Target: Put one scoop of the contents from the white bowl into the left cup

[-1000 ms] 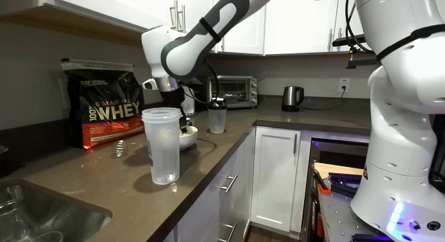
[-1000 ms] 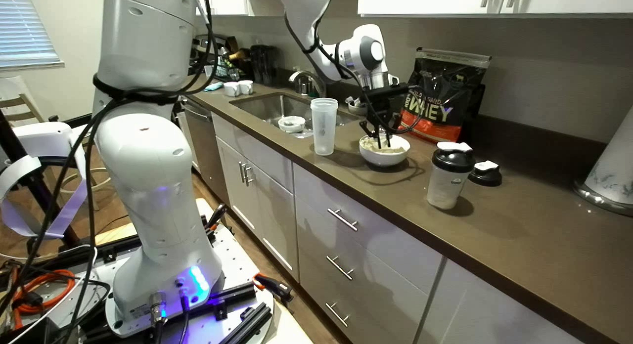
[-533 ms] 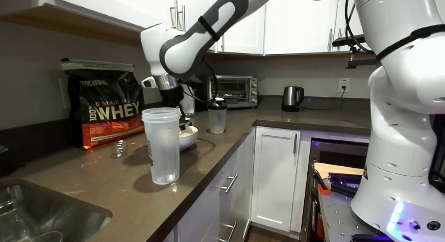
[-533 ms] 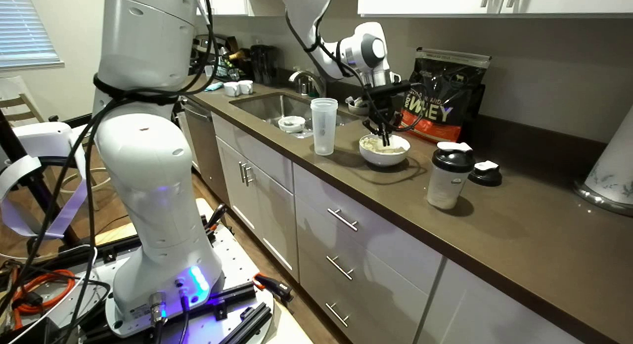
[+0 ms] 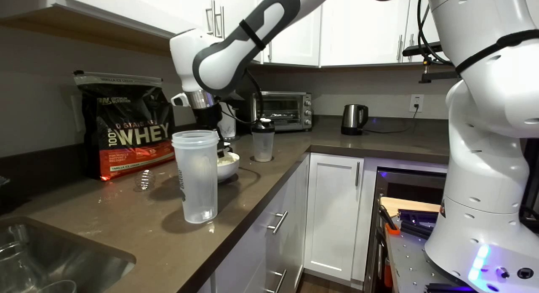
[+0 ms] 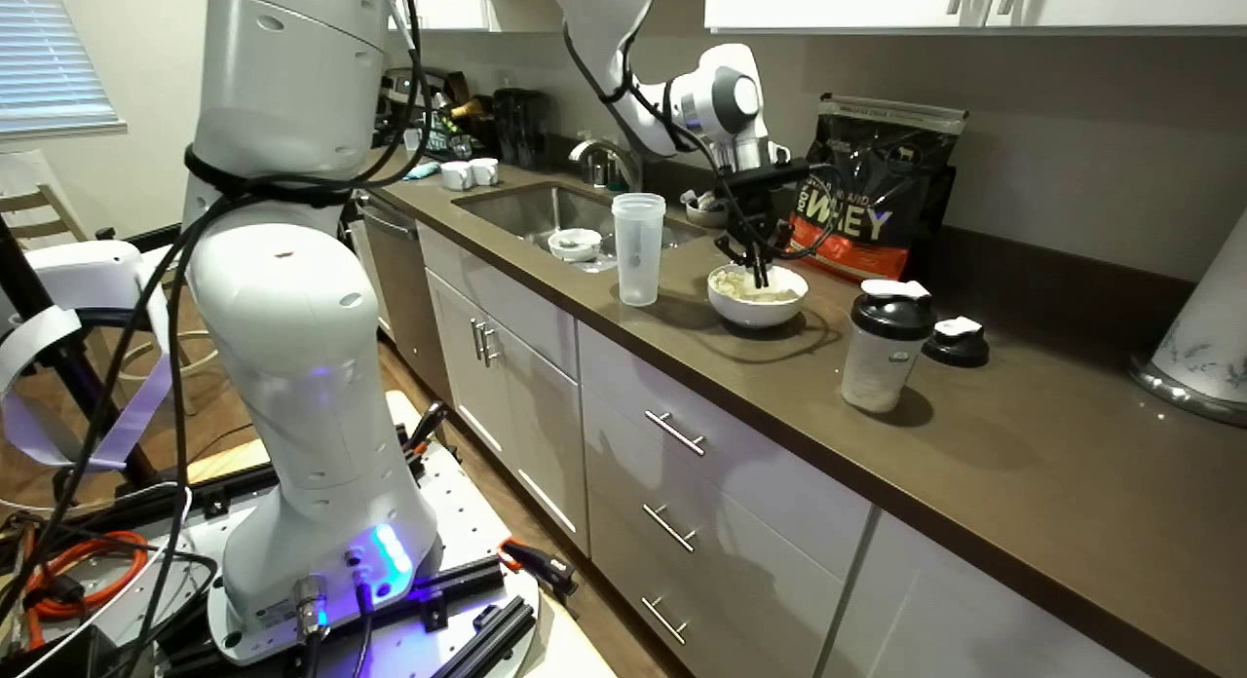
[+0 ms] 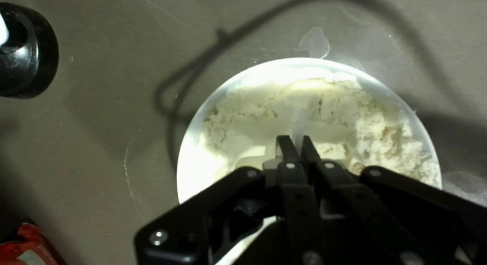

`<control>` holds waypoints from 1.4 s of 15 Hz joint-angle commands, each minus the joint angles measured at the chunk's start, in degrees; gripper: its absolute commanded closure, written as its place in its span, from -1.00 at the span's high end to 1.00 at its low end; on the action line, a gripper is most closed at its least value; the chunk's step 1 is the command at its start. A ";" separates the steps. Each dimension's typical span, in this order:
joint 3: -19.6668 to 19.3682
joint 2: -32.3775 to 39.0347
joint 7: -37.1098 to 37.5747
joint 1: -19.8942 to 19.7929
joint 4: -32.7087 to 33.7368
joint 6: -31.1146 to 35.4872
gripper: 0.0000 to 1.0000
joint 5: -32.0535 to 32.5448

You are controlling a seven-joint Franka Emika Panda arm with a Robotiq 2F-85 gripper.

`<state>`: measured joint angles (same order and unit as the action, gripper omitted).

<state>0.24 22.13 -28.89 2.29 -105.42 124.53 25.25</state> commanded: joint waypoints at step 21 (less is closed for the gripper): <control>-0.92 -1.61 4.22 0.38 -1.53 7.38 -0.97 15.72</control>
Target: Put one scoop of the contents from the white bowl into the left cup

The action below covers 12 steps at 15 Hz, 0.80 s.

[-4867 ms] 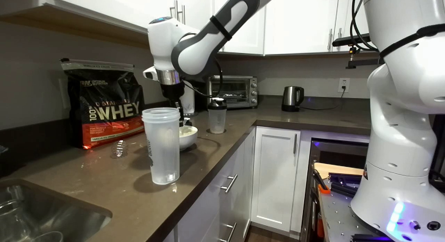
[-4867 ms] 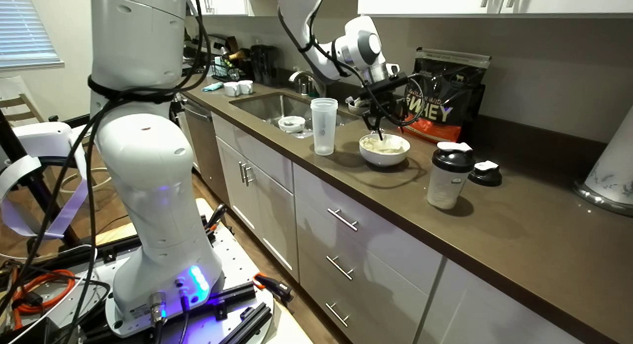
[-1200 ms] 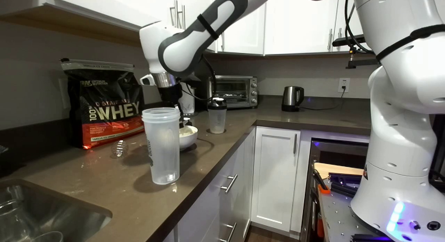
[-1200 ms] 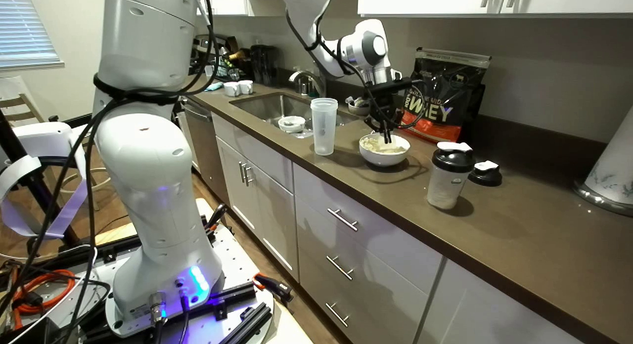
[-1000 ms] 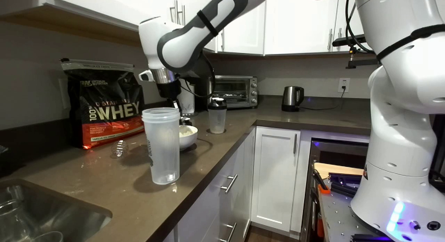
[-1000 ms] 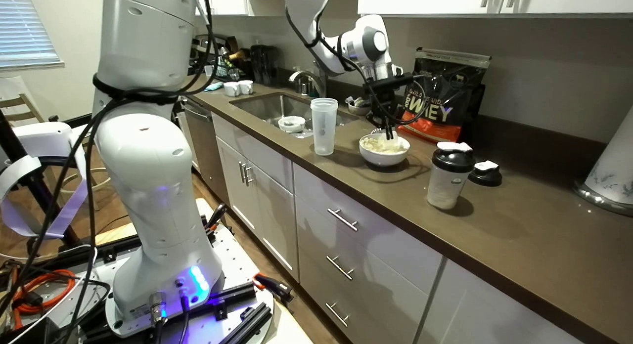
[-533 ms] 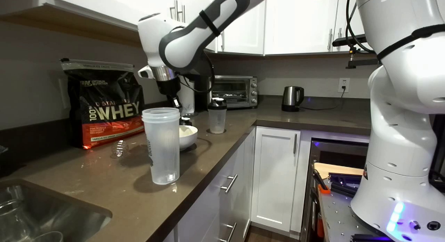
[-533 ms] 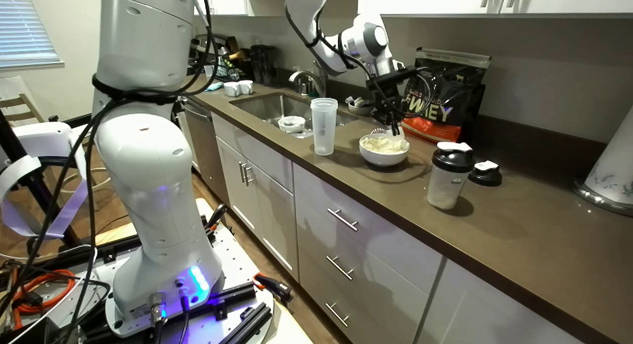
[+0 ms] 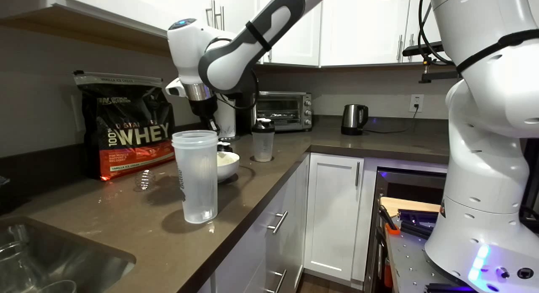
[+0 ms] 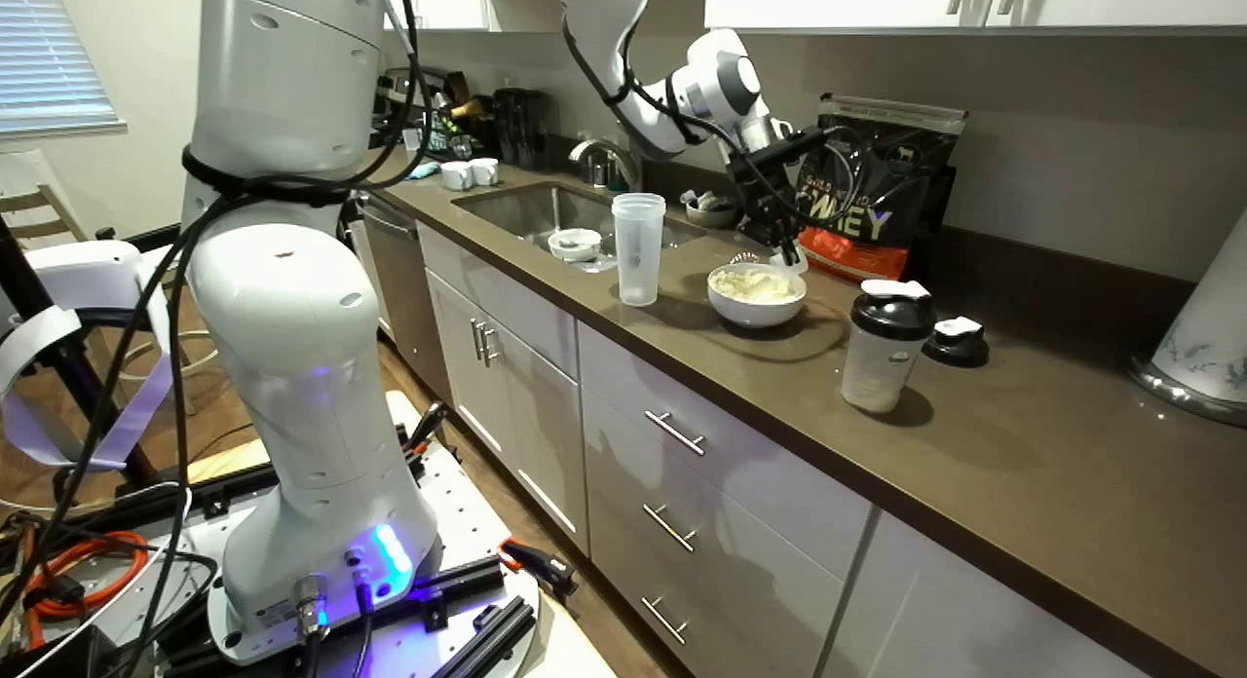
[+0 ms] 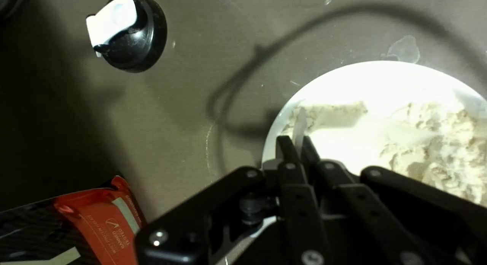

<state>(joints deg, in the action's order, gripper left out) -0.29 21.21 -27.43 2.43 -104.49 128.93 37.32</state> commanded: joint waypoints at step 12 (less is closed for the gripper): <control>-0.54 -0.77 7.61 -0.24 -4.02 6.20 -0.97 16.52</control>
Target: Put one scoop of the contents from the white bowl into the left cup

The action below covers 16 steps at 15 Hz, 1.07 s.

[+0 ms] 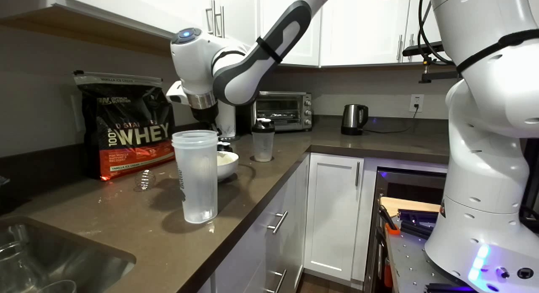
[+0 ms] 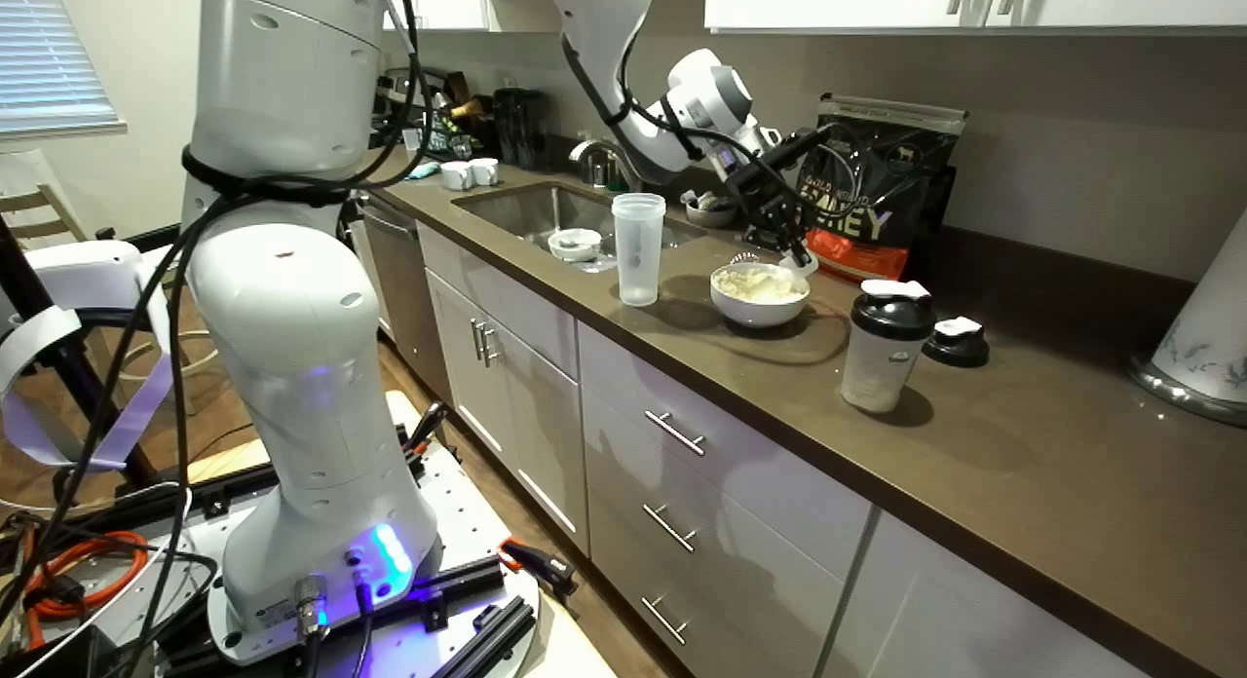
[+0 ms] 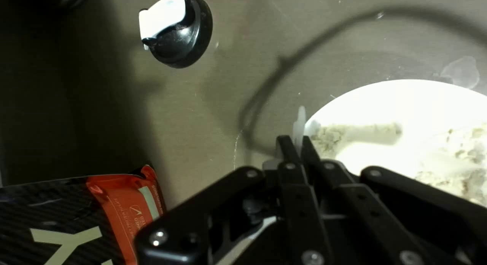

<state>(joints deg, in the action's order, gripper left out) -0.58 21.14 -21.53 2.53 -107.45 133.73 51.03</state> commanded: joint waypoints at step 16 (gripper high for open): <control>-0.48 -2.63 2.49 -0.52 -6.48 2.31 -0.97 7.90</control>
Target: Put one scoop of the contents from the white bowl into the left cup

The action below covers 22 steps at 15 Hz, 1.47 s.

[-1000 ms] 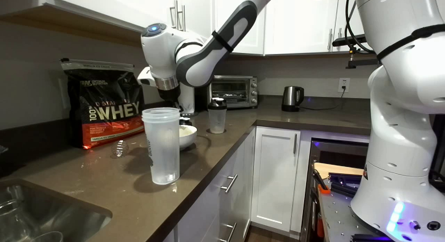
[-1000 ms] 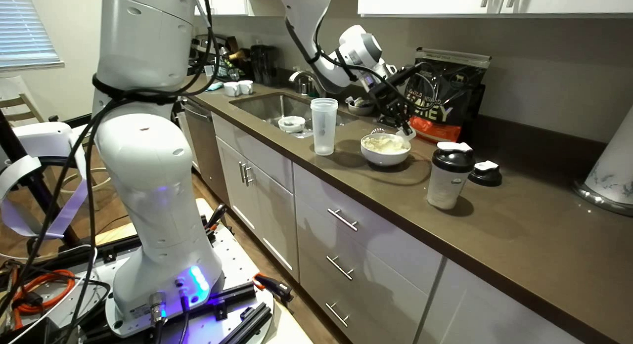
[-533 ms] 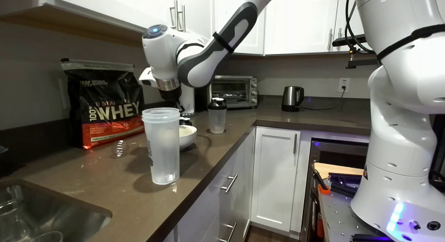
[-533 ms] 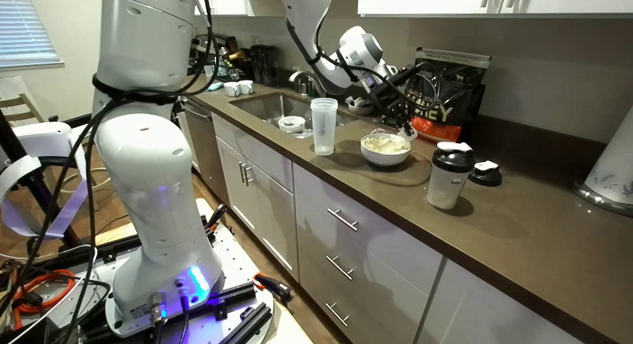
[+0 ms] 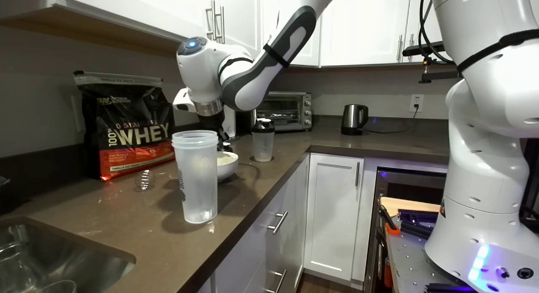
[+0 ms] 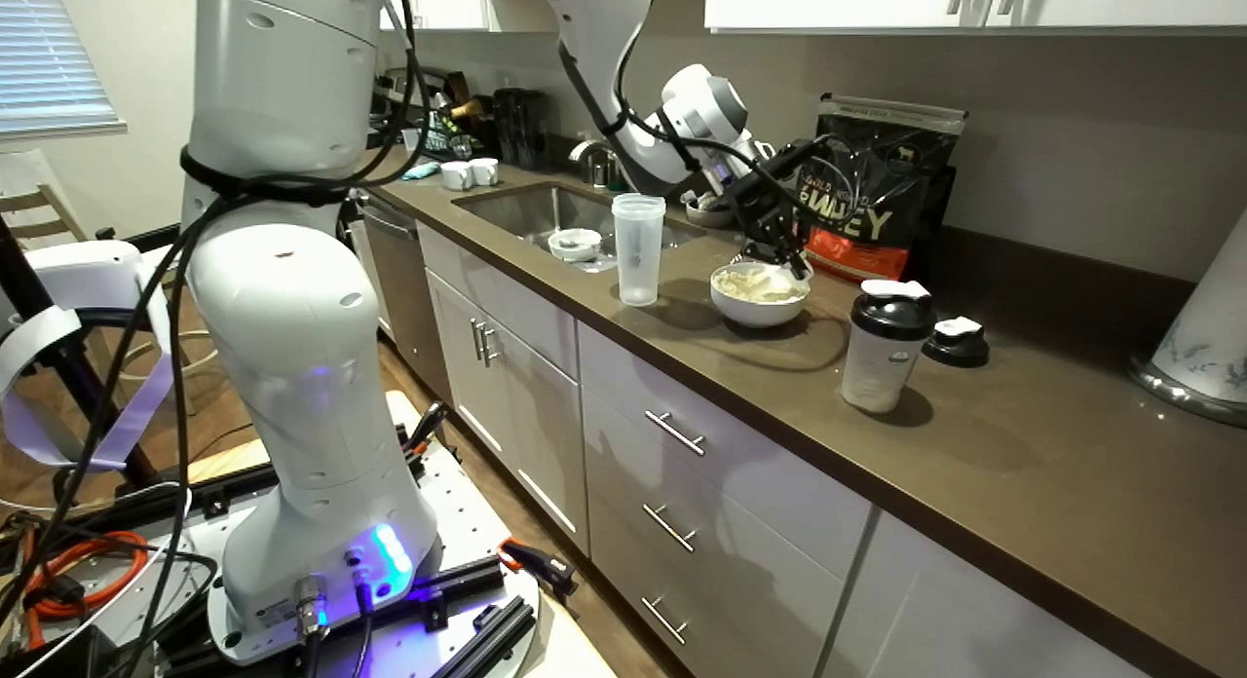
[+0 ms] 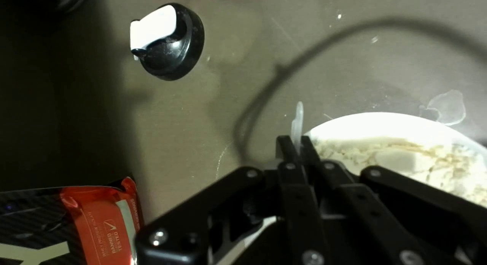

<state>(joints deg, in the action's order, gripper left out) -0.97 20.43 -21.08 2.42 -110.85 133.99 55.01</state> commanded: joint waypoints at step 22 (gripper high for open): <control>2.18 -4.70 -3.70 -0.78 -5.89 -0.24 -0.97 -2.00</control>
<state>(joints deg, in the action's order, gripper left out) 0.86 17.66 -24.04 2.24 -116.17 134.17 52.74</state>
